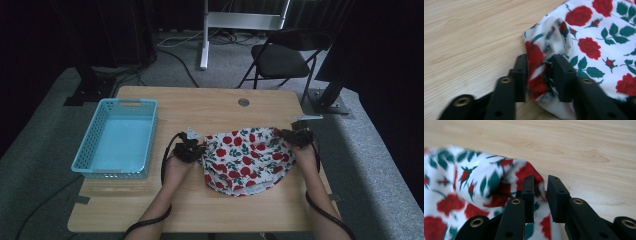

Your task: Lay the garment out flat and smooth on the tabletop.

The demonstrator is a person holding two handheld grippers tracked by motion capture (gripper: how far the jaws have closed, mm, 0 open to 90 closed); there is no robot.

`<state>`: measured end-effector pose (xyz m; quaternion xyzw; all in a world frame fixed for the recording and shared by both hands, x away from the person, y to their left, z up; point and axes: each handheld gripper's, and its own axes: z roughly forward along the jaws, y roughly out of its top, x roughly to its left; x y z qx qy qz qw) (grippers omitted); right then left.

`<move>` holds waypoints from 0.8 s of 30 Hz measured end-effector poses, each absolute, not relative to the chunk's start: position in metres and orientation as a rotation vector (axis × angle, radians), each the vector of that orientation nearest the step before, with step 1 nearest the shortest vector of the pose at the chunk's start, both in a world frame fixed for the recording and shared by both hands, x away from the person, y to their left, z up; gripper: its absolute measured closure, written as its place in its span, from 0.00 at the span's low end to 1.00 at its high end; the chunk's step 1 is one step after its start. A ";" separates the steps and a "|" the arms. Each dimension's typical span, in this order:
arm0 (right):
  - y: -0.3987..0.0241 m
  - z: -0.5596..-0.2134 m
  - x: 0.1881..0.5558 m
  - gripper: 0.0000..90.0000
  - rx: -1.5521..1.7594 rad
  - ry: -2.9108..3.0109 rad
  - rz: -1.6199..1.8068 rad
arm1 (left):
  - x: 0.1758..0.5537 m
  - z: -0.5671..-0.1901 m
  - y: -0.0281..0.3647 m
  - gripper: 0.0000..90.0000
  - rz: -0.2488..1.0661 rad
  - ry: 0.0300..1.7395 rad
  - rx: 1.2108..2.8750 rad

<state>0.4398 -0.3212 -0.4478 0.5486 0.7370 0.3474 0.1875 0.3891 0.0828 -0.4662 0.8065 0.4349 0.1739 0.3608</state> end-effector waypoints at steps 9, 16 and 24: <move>-0.314 -0.455 0.427 0.48 1.563 2.131 1.053 | 0.360 -0.454 0.090 0.37 0.298 0.945 2.067; -0.317 -0.468 0.406 0.51 1.530 2.216 1.033 | 0.330 -0.464 0.067 0.35 0.254 0.764 2.217; -0.312 -0.472 0.392 0.72 1.405 2.339 0.978 | 0.327 -0.474 0.053 0.47 0.278 0.668 2.333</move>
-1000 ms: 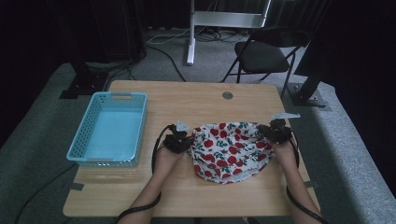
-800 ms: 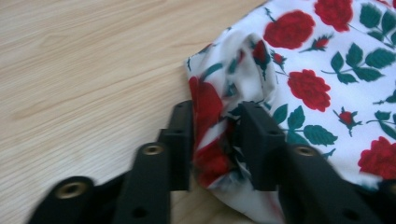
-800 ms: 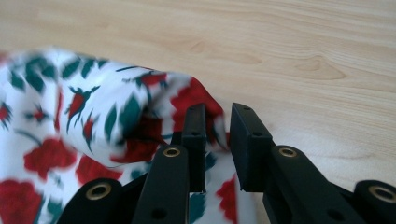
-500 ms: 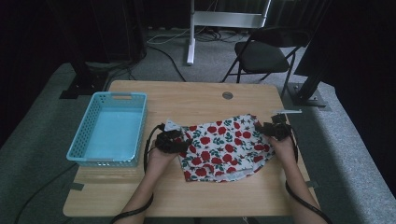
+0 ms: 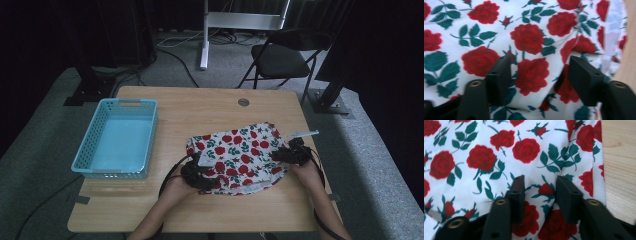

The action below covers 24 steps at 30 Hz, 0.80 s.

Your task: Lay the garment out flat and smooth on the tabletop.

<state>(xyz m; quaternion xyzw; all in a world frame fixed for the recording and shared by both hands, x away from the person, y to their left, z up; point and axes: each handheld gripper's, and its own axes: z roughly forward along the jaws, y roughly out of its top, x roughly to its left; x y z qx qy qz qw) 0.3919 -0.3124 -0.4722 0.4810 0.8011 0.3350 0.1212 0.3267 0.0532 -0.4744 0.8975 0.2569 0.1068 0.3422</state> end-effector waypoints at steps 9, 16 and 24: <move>-0.308 -0.471 0.376 0.92 1.302 2.442 0.997 | 0.333 -0.474 0.072 0.84 0.285 0.707 2.304; -0.305 -0.475 0.348 0.92 1.232 2.500 1.080 | 0.329 -0.474 0.088 0.85 0.308 0.731 2.305; -0.285 -0.474 0.328 0.90 1.126 2.586 1.090 | 0.311 -0.471 0.105 0.95 0.347 0.723 2.345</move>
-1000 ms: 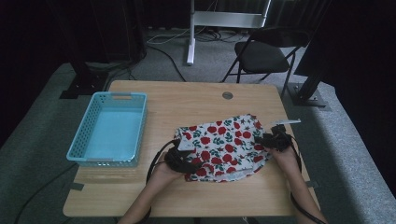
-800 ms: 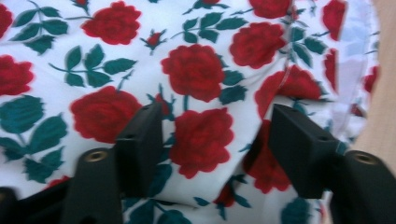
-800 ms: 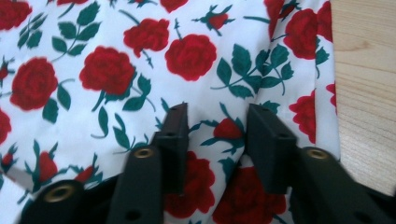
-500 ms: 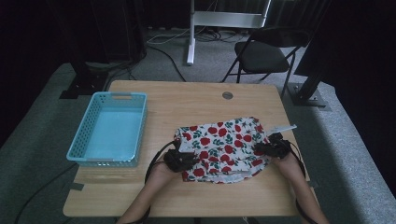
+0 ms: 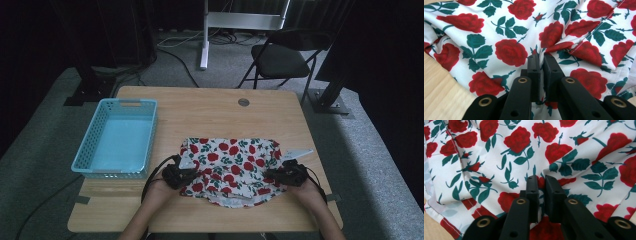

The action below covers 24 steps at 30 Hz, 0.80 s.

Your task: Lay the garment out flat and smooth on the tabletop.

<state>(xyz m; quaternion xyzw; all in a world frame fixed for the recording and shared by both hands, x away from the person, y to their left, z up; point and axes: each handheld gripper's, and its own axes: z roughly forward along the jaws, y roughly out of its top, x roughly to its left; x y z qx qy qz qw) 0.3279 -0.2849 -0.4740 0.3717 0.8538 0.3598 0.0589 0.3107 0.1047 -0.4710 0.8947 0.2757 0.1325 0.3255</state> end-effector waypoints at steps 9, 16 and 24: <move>-0.273 -0.474 0.325 0.82 1.086 2.591 1.102 | 0.296 -0.473 0.119 0.95 0.346 0.722 2.322; -0.292 -0.452 0.321 0.62 1.109 2.476 1.119 | 0.294 -0.477 0.121 0.61 0.376 0.634 2.279; -0.295 -0.445 0.300 0.49 0.968 2.534 1.163 | 0.296 -0.480 0.122 0.51 0.363 0.632 2.286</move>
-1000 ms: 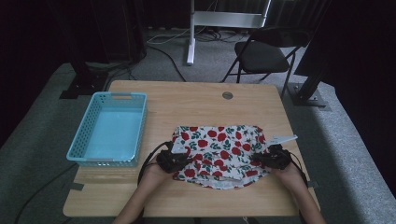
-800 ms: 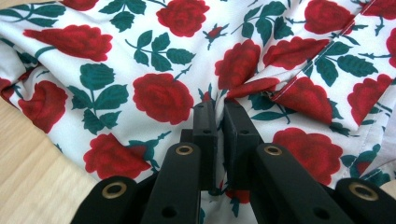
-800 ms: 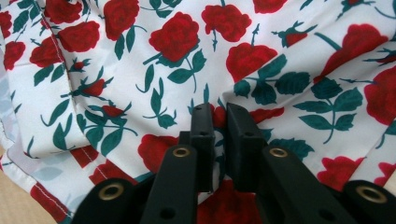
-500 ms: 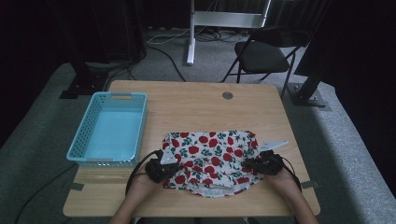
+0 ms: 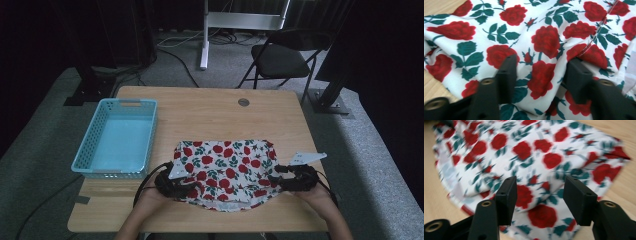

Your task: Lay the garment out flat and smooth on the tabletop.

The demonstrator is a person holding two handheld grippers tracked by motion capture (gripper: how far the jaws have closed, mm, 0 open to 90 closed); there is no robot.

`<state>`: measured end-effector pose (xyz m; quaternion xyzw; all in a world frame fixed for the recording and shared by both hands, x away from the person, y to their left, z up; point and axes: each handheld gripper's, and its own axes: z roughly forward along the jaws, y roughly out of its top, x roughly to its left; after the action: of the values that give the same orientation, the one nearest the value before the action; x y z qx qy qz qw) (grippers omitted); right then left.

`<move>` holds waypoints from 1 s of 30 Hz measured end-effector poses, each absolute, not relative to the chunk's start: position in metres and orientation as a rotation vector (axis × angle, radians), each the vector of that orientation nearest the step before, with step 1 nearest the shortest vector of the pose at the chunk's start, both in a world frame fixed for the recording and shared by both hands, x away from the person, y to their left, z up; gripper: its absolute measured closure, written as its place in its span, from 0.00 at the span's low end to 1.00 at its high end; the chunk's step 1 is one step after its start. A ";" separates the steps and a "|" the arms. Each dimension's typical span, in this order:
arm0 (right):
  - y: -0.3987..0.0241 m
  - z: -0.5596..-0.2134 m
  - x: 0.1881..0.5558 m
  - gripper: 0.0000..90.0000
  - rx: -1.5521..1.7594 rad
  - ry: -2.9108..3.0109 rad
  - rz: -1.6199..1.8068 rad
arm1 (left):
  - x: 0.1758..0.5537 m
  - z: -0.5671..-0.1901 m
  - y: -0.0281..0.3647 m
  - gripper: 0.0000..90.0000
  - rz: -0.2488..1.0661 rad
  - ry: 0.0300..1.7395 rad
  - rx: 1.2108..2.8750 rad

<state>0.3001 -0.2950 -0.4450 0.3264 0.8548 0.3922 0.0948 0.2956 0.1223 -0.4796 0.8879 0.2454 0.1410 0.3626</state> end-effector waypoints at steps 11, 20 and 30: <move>-0.255 -0.463 0.290 0.48 0.658 2.662 0.929 | 0.300 -0.481 0.125 0.51 0.302 0.593 2.280; -0.242 -0.463 0.294 0.90 0.550 2.674 0.817 | 0.298 -0.478 0.124 0.70 0.317 0.600 2.292; -0.243 -0.447 0.299 0.98 0.520 2.685 0.869 | 0.295 -0.470 0.117 0.96 0.357 0.524 2.333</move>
<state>0.2988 -0.2433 -0.4467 0.1796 0.9270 0.2999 0.1356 0.2950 0.1174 -0.4698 0.9024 0.2027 0.1379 0.3544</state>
